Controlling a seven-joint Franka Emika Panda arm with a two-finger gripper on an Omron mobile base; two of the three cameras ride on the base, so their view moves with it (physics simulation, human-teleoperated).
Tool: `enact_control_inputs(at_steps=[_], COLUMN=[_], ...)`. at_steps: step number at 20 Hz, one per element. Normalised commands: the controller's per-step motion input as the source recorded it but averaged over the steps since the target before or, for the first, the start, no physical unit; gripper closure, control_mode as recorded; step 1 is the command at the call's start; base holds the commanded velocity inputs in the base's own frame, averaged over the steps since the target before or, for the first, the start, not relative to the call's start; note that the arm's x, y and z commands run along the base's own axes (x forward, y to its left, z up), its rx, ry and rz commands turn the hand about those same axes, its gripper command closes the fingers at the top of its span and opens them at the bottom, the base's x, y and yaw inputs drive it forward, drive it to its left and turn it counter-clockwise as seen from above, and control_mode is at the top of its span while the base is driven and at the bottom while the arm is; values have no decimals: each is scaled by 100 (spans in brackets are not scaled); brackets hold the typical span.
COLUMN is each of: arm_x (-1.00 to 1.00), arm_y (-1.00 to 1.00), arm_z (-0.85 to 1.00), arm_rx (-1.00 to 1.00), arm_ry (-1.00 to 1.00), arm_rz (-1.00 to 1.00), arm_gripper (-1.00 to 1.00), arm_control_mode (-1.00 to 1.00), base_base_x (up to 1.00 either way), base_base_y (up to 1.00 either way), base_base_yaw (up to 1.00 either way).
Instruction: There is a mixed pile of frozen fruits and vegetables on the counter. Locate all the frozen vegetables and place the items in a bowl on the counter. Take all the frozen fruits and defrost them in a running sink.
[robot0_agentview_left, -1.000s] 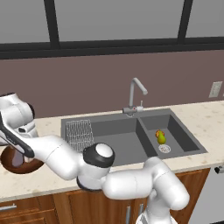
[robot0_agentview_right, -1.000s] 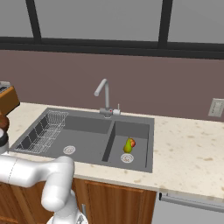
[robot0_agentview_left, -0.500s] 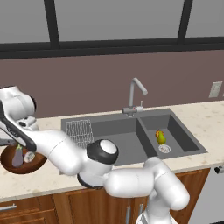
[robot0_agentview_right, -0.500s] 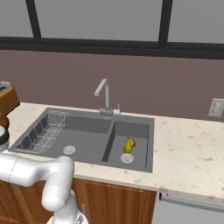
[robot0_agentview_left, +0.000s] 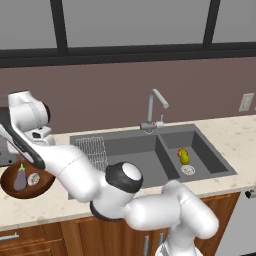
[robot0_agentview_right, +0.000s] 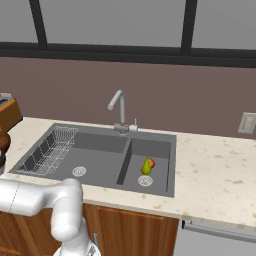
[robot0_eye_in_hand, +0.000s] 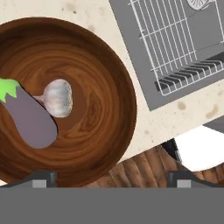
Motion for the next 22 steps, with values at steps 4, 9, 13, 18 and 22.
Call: enact_control_inputs(at_steps=[4,9,13,18,22], arm_x=[-20,-24,-9,-5,-10], arm_y=[-46,-39,-46,-47,-48], arm_z=[13,25,10,4,7], arm_rx=[7,5,10,11,10], arm_ry=[-12,-7,-1,1,2], arm_rz=[0,0,-3,-4,-4], arm_gripper=[-100,-100,-100,-100,-100], arm_control_mode=[-100,-100,-100,-100,-100], base_base_x=[0,0,0,0,0], base_base_y=[0,0,0,0,0], base_base_yaw=[0,0,0,0,0])
